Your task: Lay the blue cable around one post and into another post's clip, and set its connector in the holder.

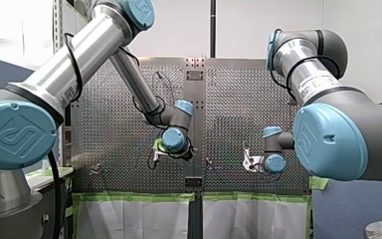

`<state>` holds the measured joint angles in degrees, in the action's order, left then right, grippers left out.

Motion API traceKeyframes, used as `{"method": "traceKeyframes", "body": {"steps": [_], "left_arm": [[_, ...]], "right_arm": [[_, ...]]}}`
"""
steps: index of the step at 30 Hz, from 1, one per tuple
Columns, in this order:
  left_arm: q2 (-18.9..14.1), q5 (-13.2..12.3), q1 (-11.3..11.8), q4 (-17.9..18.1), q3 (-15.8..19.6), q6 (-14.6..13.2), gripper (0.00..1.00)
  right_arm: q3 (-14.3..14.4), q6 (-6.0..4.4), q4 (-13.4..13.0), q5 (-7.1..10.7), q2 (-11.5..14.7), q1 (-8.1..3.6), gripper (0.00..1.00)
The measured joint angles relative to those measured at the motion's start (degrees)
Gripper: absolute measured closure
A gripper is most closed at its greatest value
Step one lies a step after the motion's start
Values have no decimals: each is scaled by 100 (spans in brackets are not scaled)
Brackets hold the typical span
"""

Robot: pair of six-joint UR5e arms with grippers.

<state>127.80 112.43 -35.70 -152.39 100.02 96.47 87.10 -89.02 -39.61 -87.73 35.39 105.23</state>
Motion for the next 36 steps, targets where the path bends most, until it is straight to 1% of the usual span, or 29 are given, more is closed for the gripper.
{"method": "traceKeyframes", "body": {"steps": [5, 10, 15, 20, 26, 28, 32, 36], "left_arm": [[-240, 165, 239, -64, 240, 241, 0], [-477, 190, 476, -107, 451, 478, 0], [-710, 220, 694, -153, 509, 709, 0], [-948, 53, 787, -125, 508, 949, 0], [-1218, -199, 828, -78, 505, 1218, 0], [-1309, -246, 867, -60, 502, 1309, 0], [-1516, -250, 964, -73, 500, 1516, 0], [-1684, -200, 1096, -187, 500, 1684, 0]], "right_arm": [[-1, -2, 18, 0, 0, -2, 100], [-1, -6, 22, 0, 0, 0, 100], [3, -11, 15, 0, 0, 3, 100], [2, -11, 7, 0, -4, 25, 100], [0, -19, 13, 0, -8, 35, 100], [0, -20, 10, 0, -10, 36, 100], [0, -20, 6, 9, -13, 37, 100], [-1, -21, 5, 16, -15, 37, 100]]}}
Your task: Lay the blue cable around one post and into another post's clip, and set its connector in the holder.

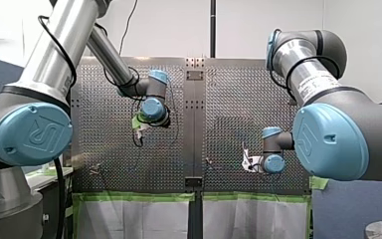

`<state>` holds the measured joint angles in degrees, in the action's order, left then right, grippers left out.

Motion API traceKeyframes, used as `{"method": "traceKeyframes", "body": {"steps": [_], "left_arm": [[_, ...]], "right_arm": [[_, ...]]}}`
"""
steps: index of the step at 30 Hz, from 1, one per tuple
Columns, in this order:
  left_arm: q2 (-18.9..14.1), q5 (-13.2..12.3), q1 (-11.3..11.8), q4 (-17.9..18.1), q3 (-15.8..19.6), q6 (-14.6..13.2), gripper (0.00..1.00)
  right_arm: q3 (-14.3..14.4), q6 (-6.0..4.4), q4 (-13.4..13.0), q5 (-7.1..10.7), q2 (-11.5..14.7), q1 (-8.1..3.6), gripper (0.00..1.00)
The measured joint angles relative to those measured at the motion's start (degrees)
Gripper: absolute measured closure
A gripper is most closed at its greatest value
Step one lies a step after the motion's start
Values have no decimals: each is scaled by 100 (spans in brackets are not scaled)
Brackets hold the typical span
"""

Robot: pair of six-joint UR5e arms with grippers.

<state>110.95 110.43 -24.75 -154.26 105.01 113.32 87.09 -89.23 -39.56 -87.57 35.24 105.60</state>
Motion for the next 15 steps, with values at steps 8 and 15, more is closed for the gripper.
{"method": "traceKeyframes", "body": {"steps": [8, 15], "left_arm": [[-402, -272, 395, -89, -1, 403, 0], [-743, -590, 675, 118, -1, 743, 0]], "right_arm": [[3, -9, -14, 12, -3, 0, 100], [3, -9, -17, 27, -3, 1, 100]]}}
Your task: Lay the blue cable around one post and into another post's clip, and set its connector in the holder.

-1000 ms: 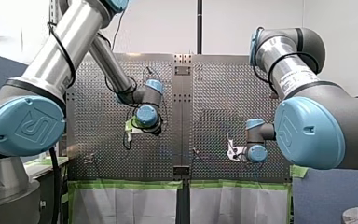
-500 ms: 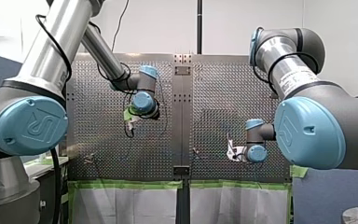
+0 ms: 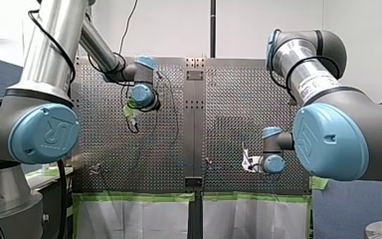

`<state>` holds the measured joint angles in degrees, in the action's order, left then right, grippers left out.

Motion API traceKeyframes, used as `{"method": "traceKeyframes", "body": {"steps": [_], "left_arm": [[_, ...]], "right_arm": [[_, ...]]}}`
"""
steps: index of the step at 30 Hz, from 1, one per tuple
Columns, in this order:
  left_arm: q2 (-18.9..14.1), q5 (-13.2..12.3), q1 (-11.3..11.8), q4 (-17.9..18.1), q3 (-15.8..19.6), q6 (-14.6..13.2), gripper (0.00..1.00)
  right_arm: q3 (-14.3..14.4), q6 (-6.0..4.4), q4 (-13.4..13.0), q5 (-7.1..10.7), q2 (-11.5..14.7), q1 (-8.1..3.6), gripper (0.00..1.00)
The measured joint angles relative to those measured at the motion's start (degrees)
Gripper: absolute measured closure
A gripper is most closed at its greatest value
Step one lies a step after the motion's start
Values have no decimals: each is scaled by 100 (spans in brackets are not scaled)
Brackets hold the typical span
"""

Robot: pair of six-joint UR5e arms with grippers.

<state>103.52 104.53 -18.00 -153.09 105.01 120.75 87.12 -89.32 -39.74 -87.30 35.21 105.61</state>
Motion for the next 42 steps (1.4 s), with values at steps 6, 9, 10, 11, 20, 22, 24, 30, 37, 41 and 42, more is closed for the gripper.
{"method": "traceKeyframes", "body": {"steps": [6, 9, 10, 11, 20, 22, 24, 30, 37, 41, 42], "left_arm": [[-287, 52, 80, 38, 0, 287, 0], [-442, 59, 89, 40, 0, 441, 0], [-491, 56, 89, 40, 0, 491, 0], [-560, 40, 84, 41, 0, 560, 0], [-1012, -96, 49, 60, 0, 1076, 0], [-993, -112, 51, 74, 0, 1171, 0], [-937, -115, 54, 81, 0, 1279, 0], [-685, -84, 59, 84, 19, 1579, 0], [-564, -82, 108, 217, 25, 1908, 0], [-459, -116, 135, 388, 24, 2106, 0], [-429, -140, 132, 429, 23, 2148, 0]], "right_arm": [[-3, 1, 0, 1, 0, 0, 100], [-4, 0, -1, 1, 0, -1, 100], [-5, 1, 0, 1, 0, -1, 100], [-5, 0, 0, 1, 0, -1, 100], [-1, 0, -1, 1, 0, -1, 100], [-1, 0, -1, 1, 0, -1, 100], [0, 0, 0, 2, 0, -1, 100], [-3, 0, 5, 1, -2, -1, 100], [-4, 1, 2, 1, -3, -1, 100], [-4, 1, -6, 1, -2, -1, 100], [-3, 1, -9, 1, -2, -1, 100]]}}
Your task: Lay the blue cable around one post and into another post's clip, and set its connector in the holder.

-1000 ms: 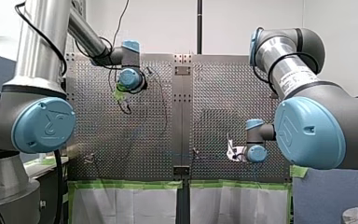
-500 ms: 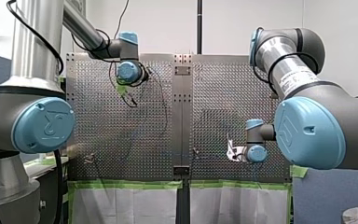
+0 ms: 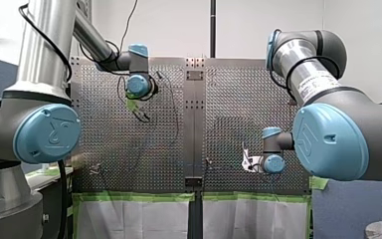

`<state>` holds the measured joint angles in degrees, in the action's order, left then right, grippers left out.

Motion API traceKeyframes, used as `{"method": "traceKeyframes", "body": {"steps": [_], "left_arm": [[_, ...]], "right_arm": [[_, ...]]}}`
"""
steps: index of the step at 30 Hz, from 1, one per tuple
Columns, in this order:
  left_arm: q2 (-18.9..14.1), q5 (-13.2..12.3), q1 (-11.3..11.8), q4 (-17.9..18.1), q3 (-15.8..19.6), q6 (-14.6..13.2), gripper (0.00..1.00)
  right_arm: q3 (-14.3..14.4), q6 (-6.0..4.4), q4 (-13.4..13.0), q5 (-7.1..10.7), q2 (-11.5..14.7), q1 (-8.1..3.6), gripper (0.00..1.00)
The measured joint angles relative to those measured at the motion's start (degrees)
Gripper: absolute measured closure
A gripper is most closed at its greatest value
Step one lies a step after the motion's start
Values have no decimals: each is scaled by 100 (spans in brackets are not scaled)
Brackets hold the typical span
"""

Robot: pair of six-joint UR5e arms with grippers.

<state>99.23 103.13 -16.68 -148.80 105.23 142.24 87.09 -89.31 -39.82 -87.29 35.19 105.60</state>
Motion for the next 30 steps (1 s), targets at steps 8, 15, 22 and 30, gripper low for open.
{"method": "traceKeyframes", "body": {"steps": [8, 15, 22, 30], "left_arm": [[279, -212, 18, 217, -90, 399, 0], [299, -117, 110, 41, -401, 761, 0], [394, -139, 214, -75, -556, 1075, 0], [721, -163, 297, -208, -738, 1450, 0]], "right_arm": [[1, 0, 0, 0, 0, 3, 100], [2, -1, 6, 0, -3, 14, 100], [3, 0, 9, 0, -3, 18, 100], [1, 0, 16, 0, -1, 22, 100]]}}
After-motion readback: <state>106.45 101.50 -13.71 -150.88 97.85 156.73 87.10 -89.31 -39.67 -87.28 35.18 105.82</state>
